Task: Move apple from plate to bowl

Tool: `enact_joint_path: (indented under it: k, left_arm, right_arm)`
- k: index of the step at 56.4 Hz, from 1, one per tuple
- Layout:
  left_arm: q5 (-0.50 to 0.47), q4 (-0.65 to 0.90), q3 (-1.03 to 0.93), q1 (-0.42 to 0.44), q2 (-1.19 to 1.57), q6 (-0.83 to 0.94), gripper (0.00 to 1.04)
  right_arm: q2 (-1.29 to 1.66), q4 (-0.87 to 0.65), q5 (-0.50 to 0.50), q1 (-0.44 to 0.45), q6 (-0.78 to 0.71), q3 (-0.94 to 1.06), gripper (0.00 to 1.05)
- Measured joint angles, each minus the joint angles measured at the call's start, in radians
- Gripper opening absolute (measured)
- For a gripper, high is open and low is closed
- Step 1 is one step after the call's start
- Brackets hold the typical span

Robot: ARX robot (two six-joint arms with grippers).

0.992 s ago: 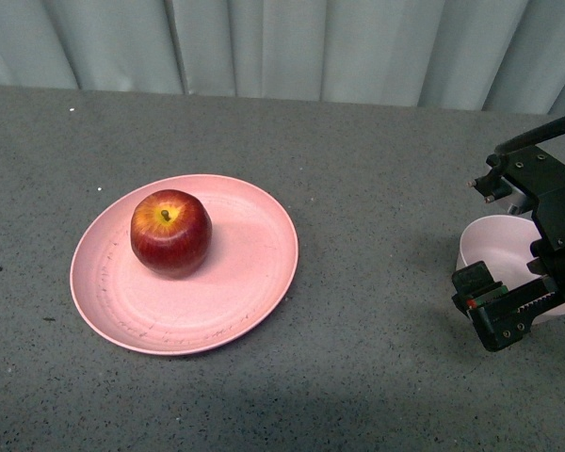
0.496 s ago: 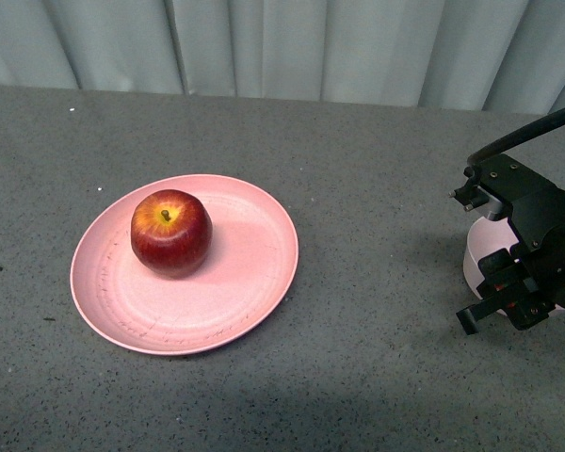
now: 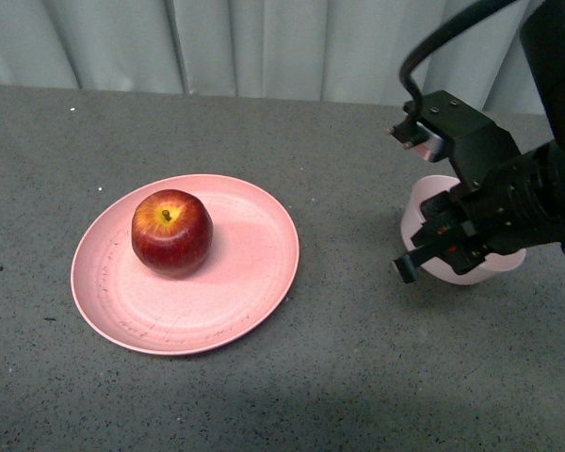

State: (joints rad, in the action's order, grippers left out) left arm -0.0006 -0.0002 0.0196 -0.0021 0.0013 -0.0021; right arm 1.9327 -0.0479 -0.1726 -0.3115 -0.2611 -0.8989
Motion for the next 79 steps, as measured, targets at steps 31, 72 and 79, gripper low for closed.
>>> enact_joint_path:
  k: [31, 72, 79]
  left_arm:
    - [0.000, 0.000, 0.000, 0.000, 0.000, 0.000, 0.98]
    - [0.000, 0.000, 0.000, 0.000, 0.000, 0.000, 0.98]
    - [0.000, 0.000, 0.000, 0.000, 0.000, 0.000, 0.98]
  right_arm:
    - [0.087, 0.001, -0.042, -0.168, 0.087, -0.091, 0.01]
    - [0.030, -0.184, -0.002, -0.161, 0.165, -0.027, 0.71]
    - [-0.060, -0.325, 0.114, -0.138, 0.183, 0.048, 0.90]
